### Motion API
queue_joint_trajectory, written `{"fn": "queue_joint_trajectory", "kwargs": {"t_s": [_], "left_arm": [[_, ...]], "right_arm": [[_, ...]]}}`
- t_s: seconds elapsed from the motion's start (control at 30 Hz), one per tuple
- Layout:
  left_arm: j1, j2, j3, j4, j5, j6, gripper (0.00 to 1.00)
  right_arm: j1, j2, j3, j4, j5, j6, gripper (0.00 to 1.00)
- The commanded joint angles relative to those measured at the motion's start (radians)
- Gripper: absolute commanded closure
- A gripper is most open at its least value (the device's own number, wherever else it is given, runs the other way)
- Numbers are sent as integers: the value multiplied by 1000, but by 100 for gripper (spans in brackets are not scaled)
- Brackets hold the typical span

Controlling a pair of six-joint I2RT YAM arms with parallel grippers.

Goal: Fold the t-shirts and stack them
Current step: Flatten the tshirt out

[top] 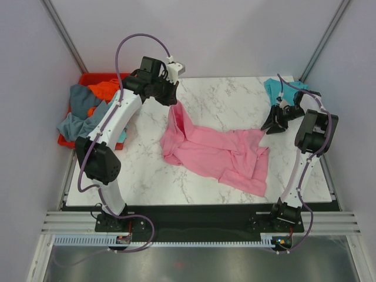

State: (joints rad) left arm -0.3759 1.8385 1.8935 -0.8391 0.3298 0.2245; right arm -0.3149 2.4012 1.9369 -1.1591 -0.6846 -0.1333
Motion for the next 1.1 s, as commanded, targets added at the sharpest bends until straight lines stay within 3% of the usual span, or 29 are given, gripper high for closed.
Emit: {"fn": "queue_joint_trajectory", "kwargs": {"t_s": [0.0,0.43,0.63,0.8,0.97,1.07], "left_arm": [[-9,-2,19,6,-12,-1,98],[-9,-5,15,6,-18,1,98],[-9,-7,10,8,-18,3,98],[-9,-10,4,8,-21,4,98],[-9,-7,24,8,-23,6,98],[-11,-7,65,12,-32,12,98]], "right_arm": [[19,52,10,35,31,-23,47],[42,68,46,47,42,-23,60],[40,81,74,55,46,-23,75],[42,76,106,58,57,-25,78],[42,39,184,65,51,-32,100],[42,-8,261,70,43,-42,100]]}}
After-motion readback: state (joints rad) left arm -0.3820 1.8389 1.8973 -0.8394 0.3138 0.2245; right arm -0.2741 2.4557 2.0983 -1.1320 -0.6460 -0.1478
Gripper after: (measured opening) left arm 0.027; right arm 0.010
